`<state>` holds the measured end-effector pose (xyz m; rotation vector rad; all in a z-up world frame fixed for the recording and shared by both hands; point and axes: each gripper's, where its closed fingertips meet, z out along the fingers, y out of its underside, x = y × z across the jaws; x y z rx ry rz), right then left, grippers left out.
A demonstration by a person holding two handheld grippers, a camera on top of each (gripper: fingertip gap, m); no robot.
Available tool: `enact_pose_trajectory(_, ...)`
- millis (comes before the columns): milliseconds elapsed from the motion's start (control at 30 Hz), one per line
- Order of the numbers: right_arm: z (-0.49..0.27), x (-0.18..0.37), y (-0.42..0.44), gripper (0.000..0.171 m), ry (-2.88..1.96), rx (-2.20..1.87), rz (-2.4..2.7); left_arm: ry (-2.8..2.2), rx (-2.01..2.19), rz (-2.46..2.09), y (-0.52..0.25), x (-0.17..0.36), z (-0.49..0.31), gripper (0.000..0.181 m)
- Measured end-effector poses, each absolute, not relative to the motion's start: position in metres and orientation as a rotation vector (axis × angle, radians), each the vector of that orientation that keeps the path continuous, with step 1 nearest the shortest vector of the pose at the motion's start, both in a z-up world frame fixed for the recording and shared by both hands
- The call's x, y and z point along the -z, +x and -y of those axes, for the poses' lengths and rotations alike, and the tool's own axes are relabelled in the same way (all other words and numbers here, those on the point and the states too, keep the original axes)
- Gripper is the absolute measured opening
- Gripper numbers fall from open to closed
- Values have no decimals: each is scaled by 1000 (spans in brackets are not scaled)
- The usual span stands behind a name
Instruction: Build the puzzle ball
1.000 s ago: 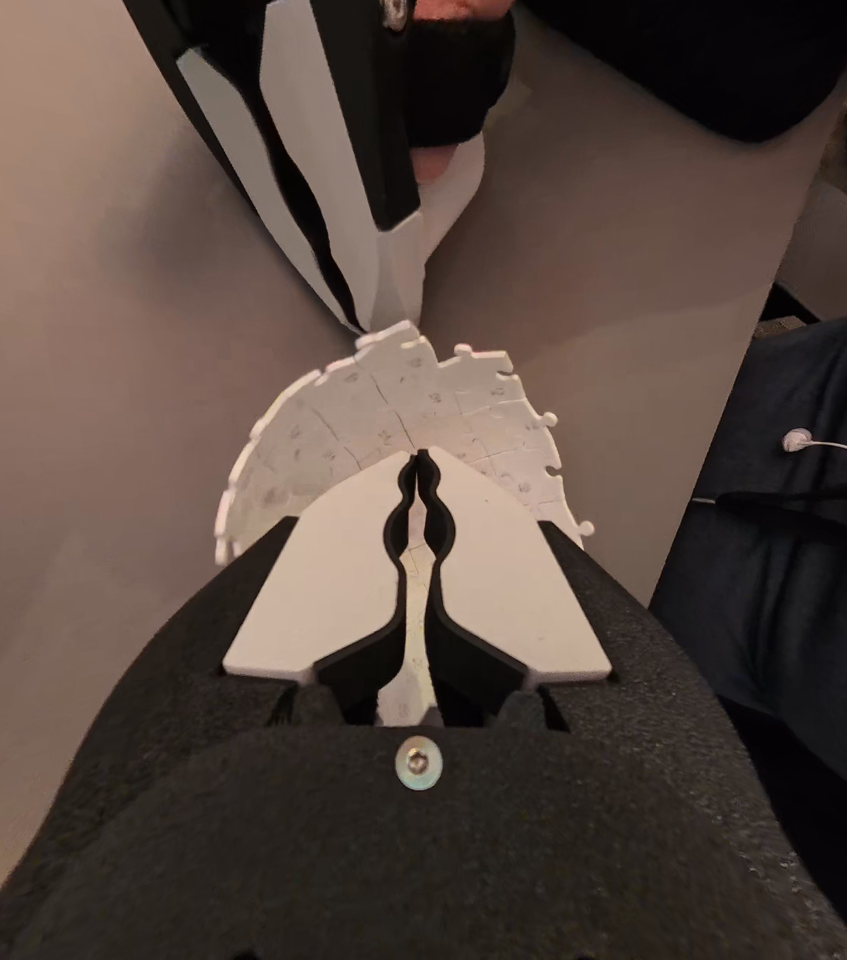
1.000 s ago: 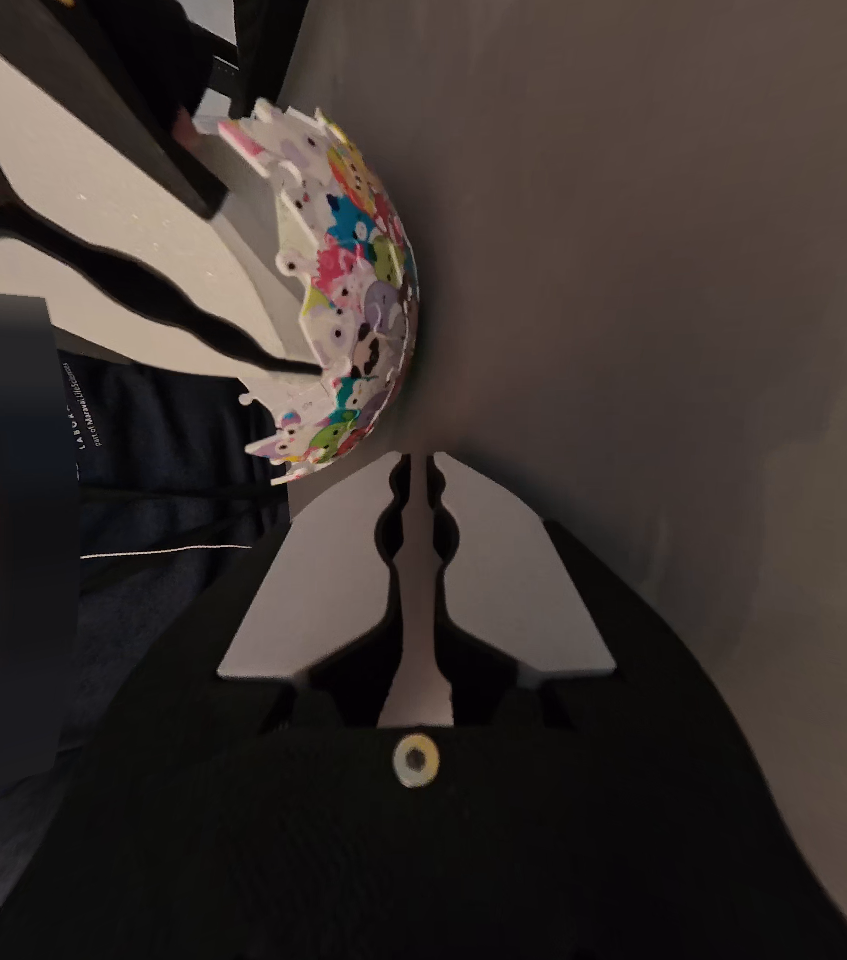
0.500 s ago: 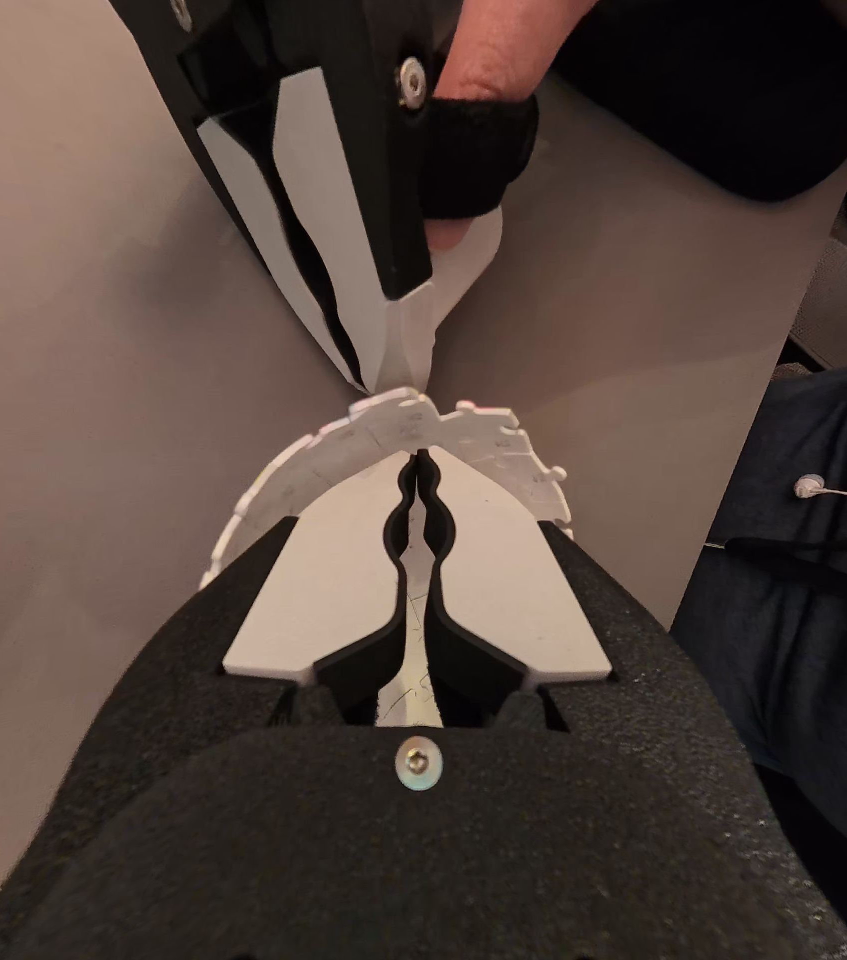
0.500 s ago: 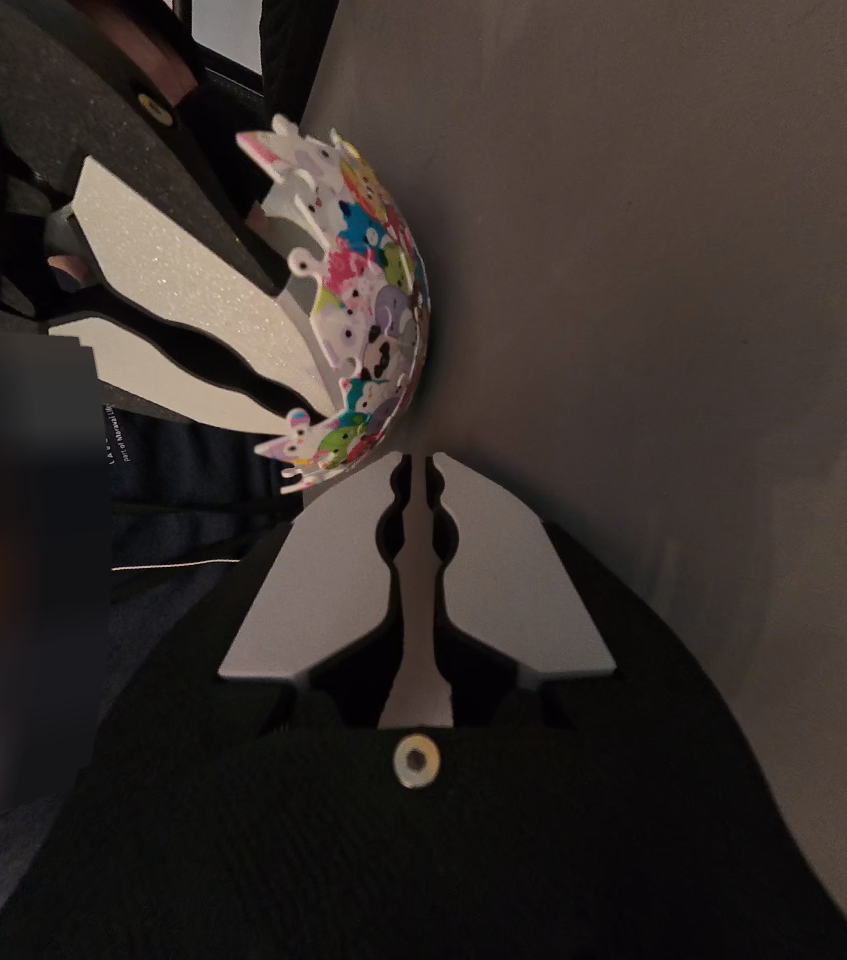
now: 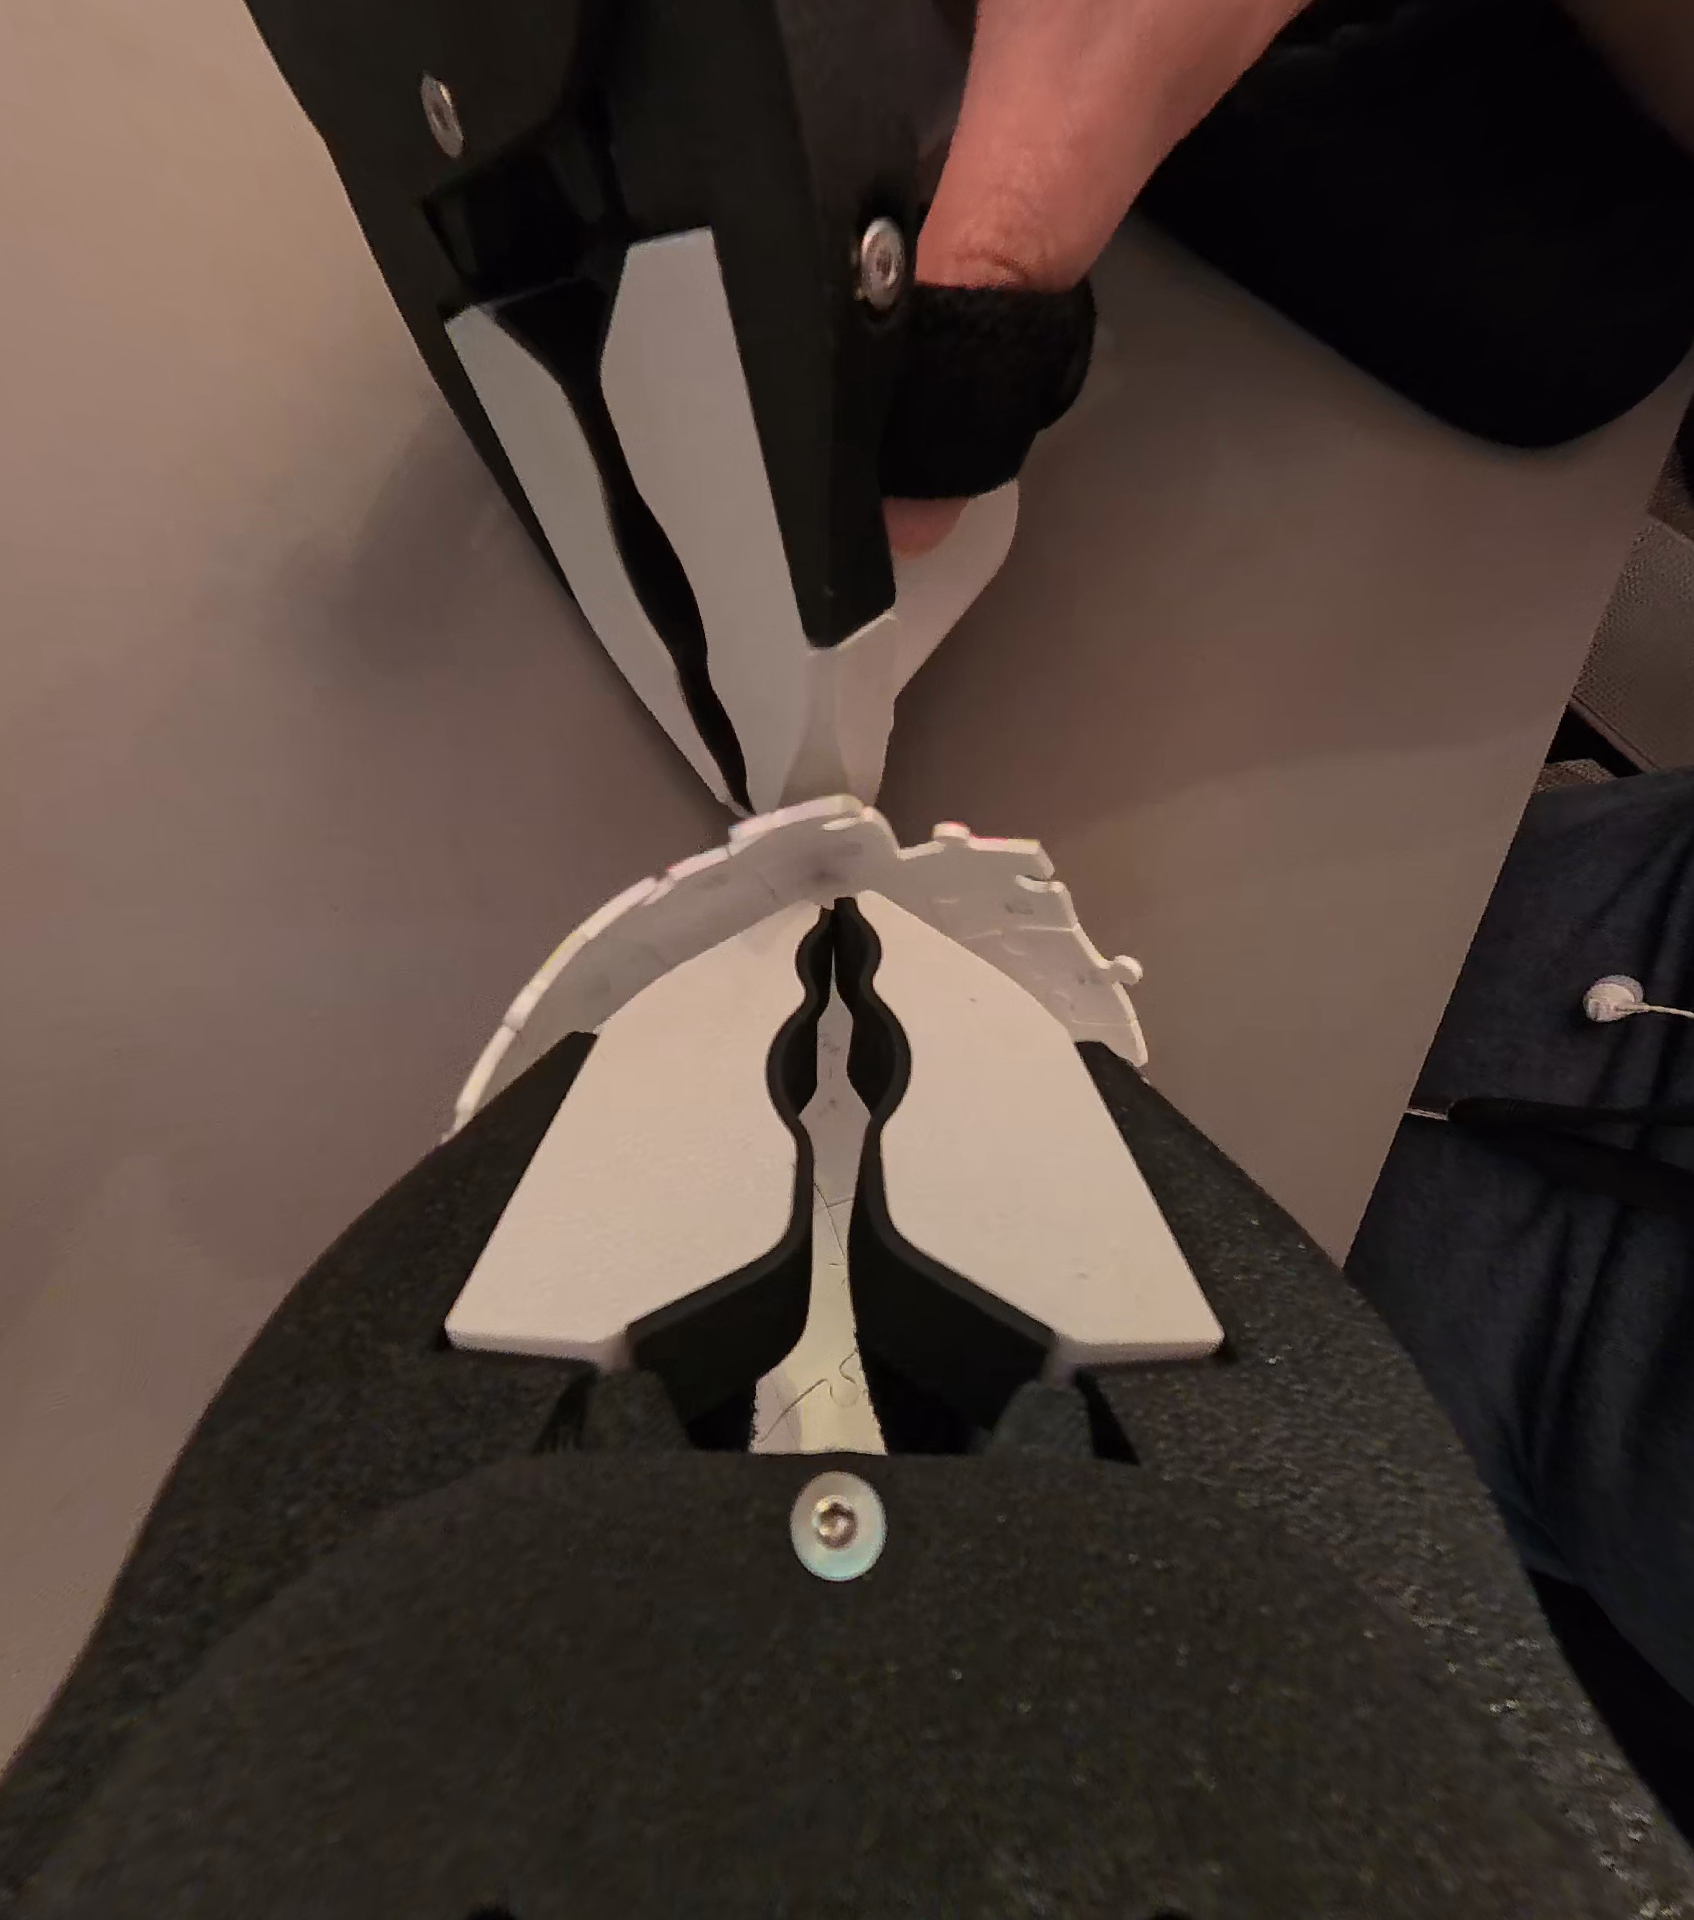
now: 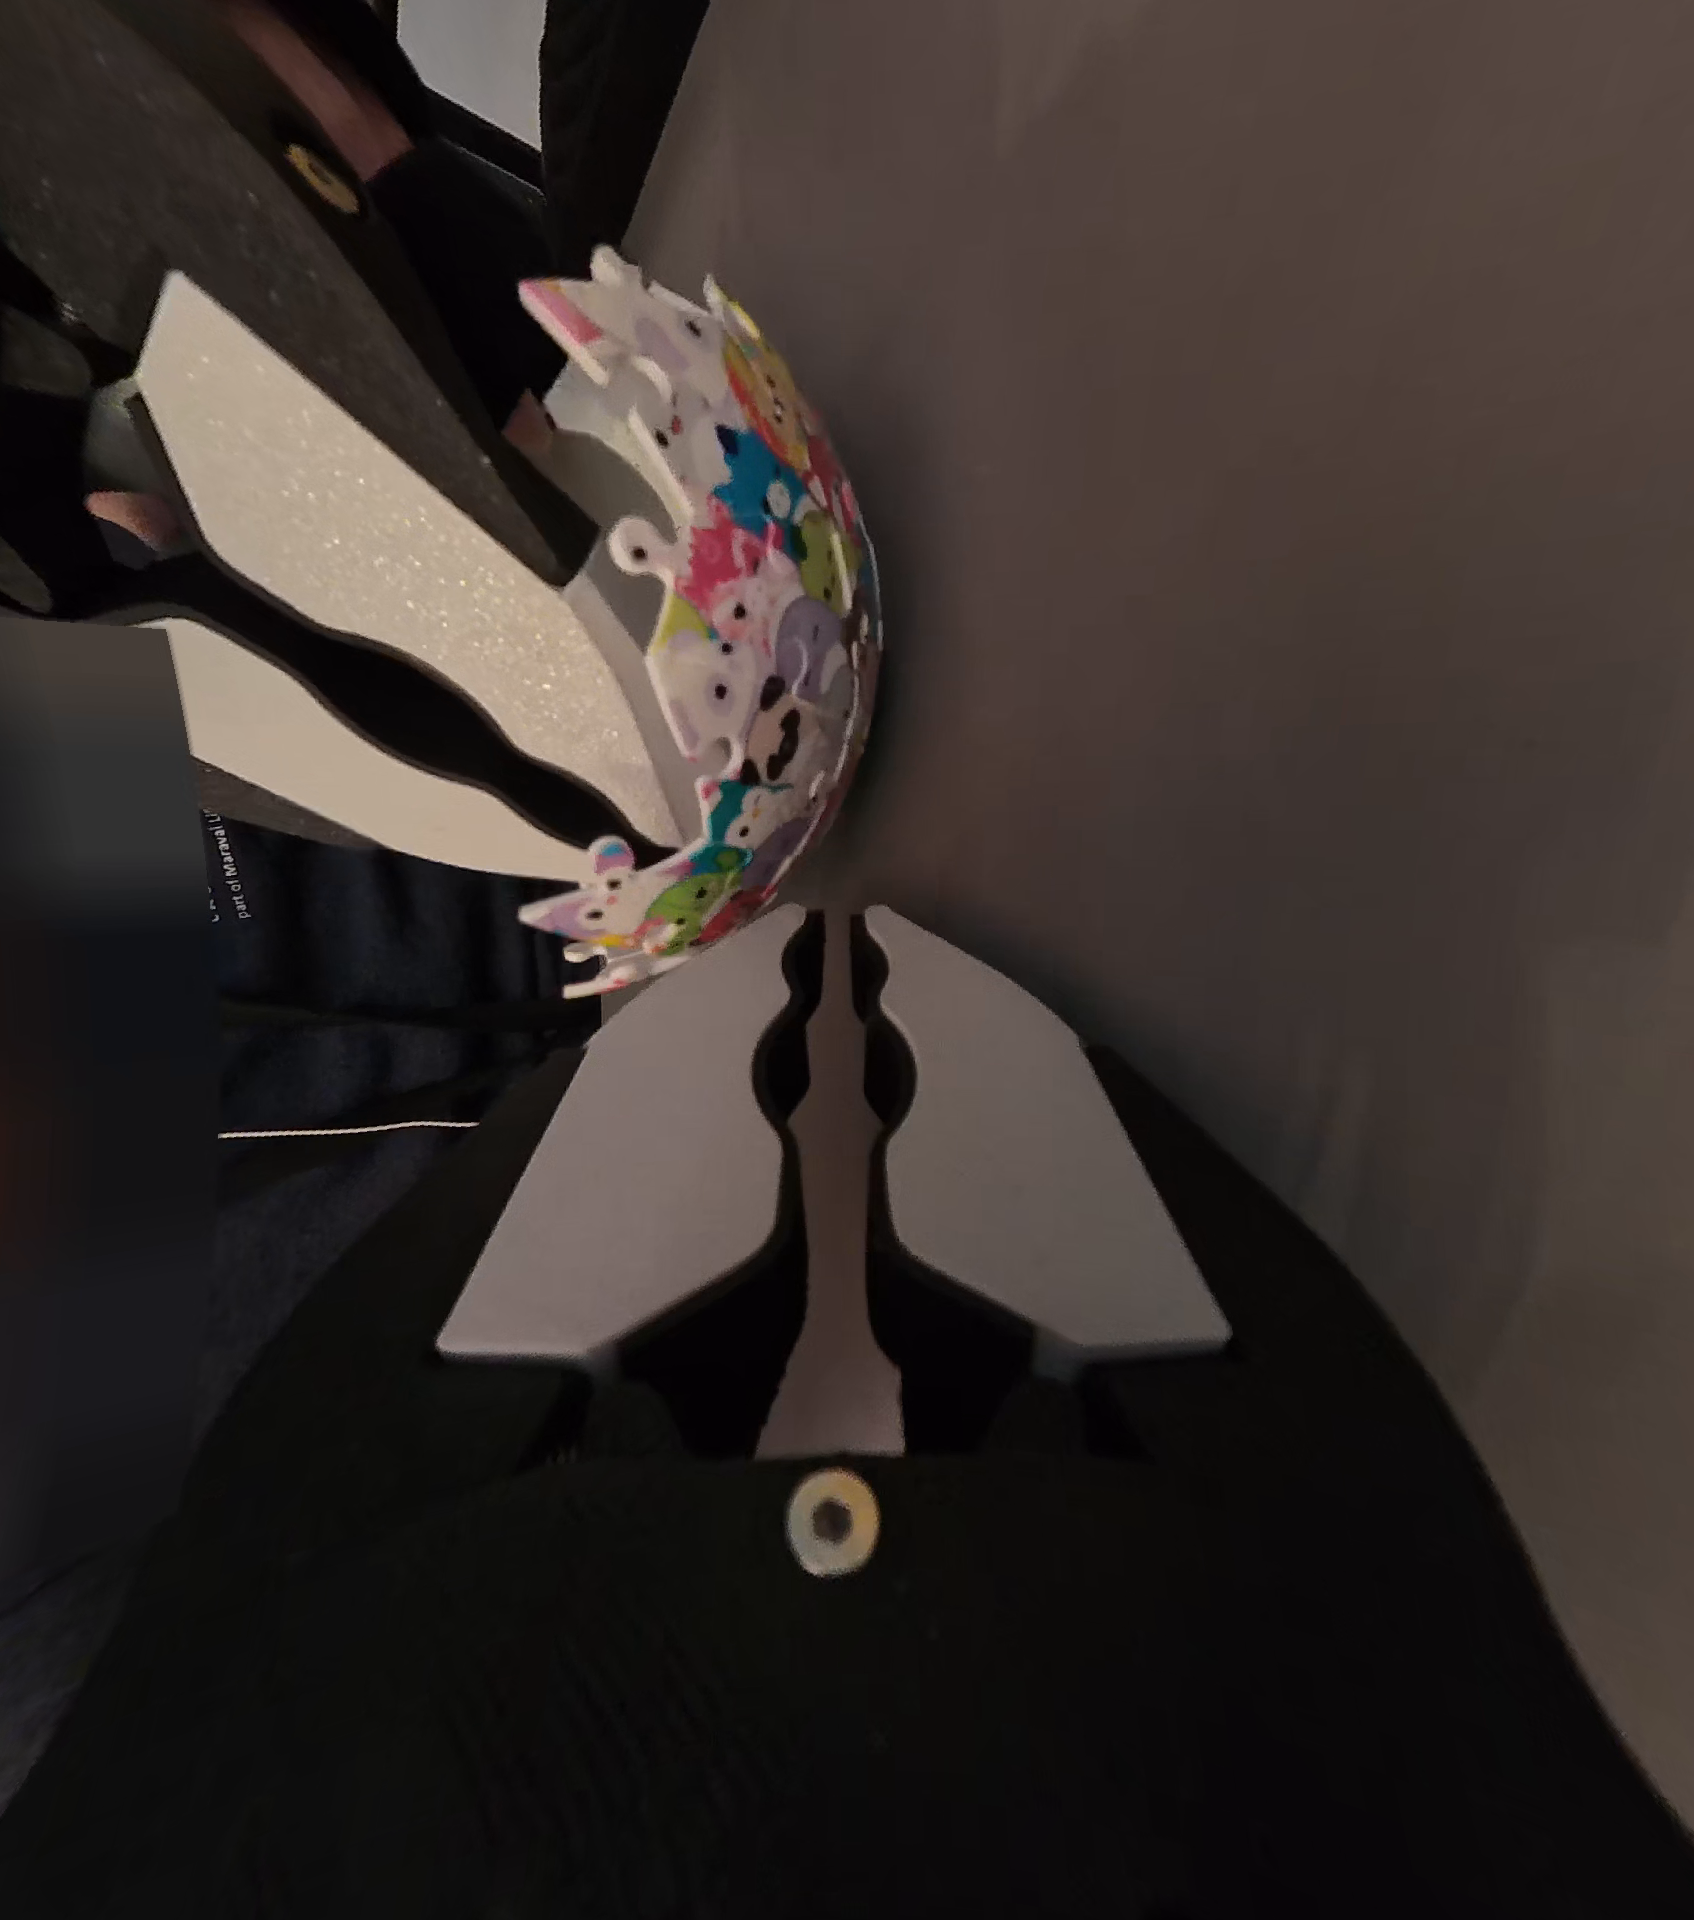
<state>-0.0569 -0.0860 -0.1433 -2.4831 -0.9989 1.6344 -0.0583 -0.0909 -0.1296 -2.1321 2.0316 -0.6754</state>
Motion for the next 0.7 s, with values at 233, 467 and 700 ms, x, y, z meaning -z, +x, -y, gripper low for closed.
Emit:
enact_pose_trajectory(233, 87, 140, -59, 5, -2464, -1656, 1000, -2133, 678, -2044, -59, 133, 94, 0)
enact_pose_trajectory(467, 86, 138, -59, 5, -2454, -1661, 999, -2134, 686, -2038, -57, 132, 94, 0)
enact_pose_trajectory(700, 87, 134, -60, 1, -2442, -1684, 985, -2134, 692, -2024, -57, 131, 93, 0)
